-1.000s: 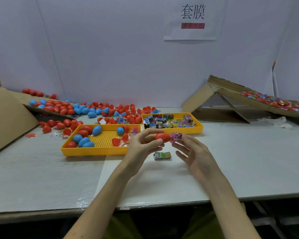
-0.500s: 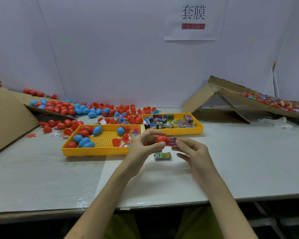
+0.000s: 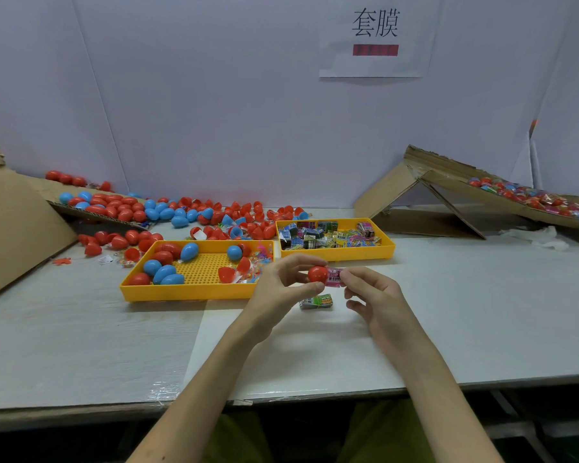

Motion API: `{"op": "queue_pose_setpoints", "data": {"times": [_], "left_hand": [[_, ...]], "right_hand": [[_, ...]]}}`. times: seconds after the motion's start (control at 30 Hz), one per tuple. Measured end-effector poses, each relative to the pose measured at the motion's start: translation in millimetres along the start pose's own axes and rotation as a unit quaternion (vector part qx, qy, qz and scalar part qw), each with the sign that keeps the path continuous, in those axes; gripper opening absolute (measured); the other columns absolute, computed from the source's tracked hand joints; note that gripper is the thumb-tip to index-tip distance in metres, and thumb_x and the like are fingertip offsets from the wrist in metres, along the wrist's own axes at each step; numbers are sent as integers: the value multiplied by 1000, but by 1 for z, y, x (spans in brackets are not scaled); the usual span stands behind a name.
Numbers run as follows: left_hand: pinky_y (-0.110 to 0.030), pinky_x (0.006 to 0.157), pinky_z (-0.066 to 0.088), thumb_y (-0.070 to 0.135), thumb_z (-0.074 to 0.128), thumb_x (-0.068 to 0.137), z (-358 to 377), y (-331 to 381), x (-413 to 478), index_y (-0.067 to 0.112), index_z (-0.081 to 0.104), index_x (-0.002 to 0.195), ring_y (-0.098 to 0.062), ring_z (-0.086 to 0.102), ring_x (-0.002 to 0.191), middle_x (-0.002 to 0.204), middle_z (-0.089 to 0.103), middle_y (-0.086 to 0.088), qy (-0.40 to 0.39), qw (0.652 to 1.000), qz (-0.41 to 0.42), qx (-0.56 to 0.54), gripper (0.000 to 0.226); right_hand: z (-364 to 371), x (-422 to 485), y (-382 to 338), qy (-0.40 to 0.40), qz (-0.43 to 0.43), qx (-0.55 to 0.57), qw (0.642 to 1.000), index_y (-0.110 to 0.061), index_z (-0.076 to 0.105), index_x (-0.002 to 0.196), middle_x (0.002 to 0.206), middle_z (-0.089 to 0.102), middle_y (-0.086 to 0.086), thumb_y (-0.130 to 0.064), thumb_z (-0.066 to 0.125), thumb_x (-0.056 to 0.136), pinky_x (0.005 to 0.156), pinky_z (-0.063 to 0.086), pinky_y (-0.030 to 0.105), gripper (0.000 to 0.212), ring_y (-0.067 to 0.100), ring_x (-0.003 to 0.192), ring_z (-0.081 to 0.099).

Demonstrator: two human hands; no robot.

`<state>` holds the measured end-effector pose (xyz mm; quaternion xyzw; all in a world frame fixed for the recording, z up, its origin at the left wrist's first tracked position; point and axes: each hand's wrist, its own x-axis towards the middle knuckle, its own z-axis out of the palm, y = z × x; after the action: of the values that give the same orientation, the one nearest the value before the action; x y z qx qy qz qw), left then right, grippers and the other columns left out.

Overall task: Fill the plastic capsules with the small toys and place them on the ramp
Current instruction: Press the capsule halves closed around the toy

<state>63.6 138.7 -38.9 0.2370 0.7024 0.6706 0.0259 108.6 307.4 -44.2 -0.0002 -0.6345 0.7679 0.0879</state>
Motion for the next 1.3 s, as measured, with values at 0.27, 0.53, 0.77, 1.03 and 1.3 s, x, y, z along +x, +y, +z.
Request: {"op": "queue_pose_setpoints", "data": {"times": [0.27, 0.53, 0.77, 1.03, 1.3], "left_hand": [[-22, 75, 55, 5, 76, 85, -1, -1, 0, 25, 72, 104, -13, 70, 90, 104, 72, -4, 6, 1000, 14, 4, 28], [-25, 77, 57, 3, 76, 84, -1, -2, 0, 27, 72, 101, -13, 69, 88, 100, 73, -2, 16, 999, 26, 27, 30], [-22, 73, 55, 8, 79, 83, 0, -3, 0, 29, 73, 100, -14, 70, 89, 102, 72, 1, 15, 998, 33, 43, 28], [-27, 79, 58, 13, 68, 92, 0, 0, -3, 26, 72, 107, -16, 72, 87, 103, 74, -6, 6, 999, 35, 18, 20], [-21, 75, 58, 12, 77, 86, 1, 0, -2, 31, 75, 99, -16, 74, 88, 102, 74, 3, 5, 1000, 16, 24, 23]], "right_hand": [[0, 0, 0, -21, 7, 4, 1000, -22, 80, 81, 74, 65, -5, -38, 75, 68, 72, 46, 27, 21, 5, 70, 57], [0, 1, 1, -18, 5, 7, 1000, -21, 79, 79, 71, 64, -4, -34, 74, 70, 71, 46, 28, 17, 7, 68, 56], [-1, 3, 3, 1, 0, -25, 1000, -17, 77, 90, 71, 67, -7, -30, 72, 79, 67, 48, 25, 18, 5, 67, 58], [-2, 5, 6, 35, -29, -44, 998, -17, 76, 89, 70, 68, -9, -20, 69, 90, 62, 49, 21, 8, 5, 65, 59], [-2, 8, 11, 91, -76, -87, 989, -12, 67, 85, 73, 70, -6, -25, 75, 85, 65, 56, 25, 15, 14, 67, 70]]}}
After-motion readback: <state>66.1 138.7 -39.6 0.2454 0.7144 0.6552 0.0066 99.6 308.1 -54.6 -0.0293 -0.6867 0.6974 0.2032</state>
